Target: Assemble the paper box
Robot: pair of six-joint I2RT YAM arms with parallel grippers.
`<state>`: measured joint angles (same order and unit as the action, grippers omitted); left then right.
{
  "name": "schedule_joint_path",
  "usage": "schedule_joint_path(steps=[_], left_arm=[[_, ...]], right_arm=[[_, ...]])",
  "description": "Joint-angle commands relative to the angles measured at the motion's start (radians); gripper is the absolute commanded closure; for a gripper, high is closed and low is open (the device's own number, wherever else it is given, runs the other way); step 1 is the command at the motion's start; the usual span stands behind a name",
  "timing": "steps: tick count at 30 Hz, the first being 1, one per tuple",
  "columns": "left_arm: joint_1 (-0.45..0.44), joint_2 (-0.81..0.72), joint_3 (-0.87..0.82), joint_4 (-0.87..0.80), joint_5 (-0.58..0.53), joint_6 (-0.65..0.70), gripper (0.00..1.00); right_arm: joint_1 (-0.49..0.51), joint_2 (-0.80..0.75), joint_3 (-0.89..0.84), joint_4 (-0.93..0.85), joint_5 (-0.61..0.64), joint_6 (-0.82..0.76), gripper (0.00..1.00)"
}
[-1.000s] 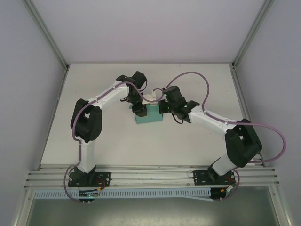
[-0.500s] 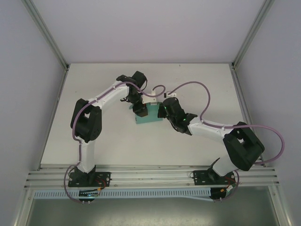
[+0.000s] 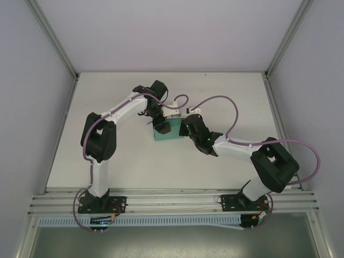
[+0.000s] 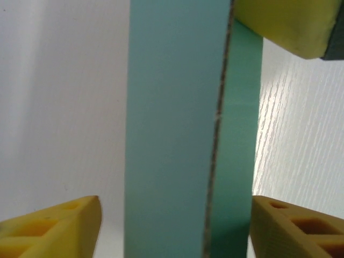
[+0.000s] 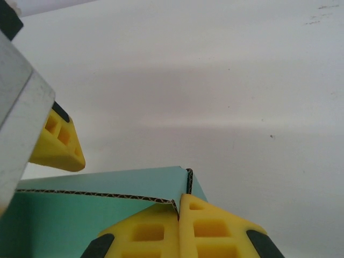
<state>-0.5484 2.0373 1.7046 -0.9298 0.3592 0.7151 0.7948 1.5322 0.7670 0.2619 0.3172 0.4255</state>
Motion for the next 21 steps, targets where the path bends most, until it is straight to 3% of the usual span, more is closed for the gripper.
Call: schedule_joint_path(steps=[1,4,12,15,17,21], left_arm=[[-0.01,-0.051,0.005,0.045,0.043,-0.035,0.19],[-0.01,-0.104,-0.03,0.082,0.015,-0.08,0.08],[0.002,-0.263,-0.171,0.211,-0.113,-0.268,0.04],[0.013,-0.322,-0.236,0.253,-0.22,-0.379,0.09],[0.045,-0.406,-0.315,0.29,-0.272,-0.469,0.19],[0.113,-0.557,-0.485,0.337,-0.223,-0.53,0.22]], right_arm=[[0.03,0.064,-0.029,-0.318,-0.086,0.013,1.0],[0.029,0.056,-0.004,-0.357,-0.075,0.014,1.0],[0.031,0.09,0.067,-0.42,-0.087,0.023,1.0],[0.032,0.103,0.099,-0.457,-0.085,0.022,1.0],[0.032,0.106,0.11,-0.472,-0.084,0.025,1.0],[0.03,0.108,0.125,-0.487,-0.111,0.012,1.0]])
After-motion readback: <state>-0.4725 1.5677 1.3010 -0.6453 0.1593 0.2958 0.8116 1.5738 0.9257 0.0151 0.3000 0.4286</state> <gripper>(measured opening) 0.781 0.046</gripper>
